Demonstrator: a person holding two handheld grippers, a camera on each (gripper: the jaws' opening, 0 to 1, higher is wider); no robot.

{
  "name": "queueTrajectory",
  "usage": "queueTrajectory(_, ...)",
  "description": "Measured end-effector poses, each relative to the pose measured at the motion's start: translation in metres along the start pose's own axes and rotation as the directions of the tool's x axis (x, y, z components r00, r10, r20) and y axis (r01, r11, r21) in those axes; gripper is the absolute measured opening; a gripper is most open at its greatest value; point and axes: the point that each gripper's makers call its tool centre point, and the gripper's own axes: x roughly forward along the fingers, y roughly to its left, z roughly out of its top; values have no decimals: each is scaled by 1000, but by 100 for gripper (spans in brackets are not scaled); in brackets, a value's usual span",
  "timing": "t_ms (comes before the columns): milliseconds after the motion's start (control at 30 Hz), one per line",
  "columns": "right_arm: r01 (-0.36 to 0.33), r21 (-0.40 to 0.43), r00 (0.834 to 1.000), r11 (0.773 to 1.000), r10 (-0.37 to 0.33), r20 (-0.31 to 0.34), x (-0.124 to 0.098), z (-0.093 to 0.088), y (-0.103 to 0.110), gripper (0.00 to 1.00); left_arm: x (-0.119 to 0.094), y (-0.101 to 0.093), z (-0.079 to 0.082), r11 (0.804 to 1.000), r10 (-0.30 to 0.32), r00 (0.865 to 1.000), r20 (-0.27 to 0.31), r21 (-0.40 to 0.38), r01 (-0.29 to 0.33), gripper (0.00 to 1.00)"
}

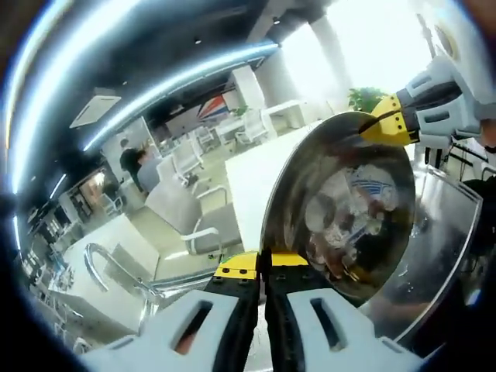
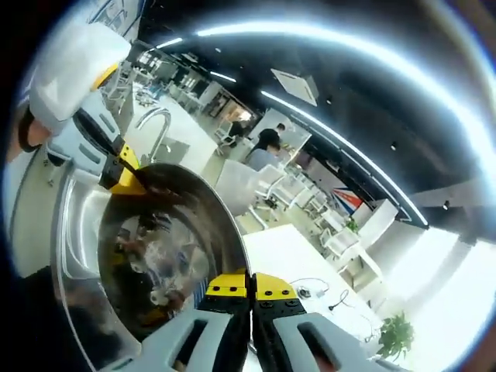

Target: Pick up bowl with dirty water move over sink pour dirty water into sink return bowl to place

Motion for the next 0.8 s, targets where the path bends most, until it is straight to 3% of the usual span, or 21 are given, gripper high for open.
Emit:
queueTrajectory(433, 23, 62, 992, 998, -15, -123, -30, -73, -30, 0, 21, -79, 16, 990, -133, 990, -38, 35, 134, 0)
queueTrajectory(633, 4, 111, 984, 994, 16, -179, -39, -100, -33, 0, 26, -106, 15, 980, -192, 979, -68, 30, 194, 0)
queueTrajectory(800, -15, 132, 969, 991, 47, -241, -44, -123, -27, 0, 30, -128, 2, 966, -252, 959, -131, 28, 258, 0)
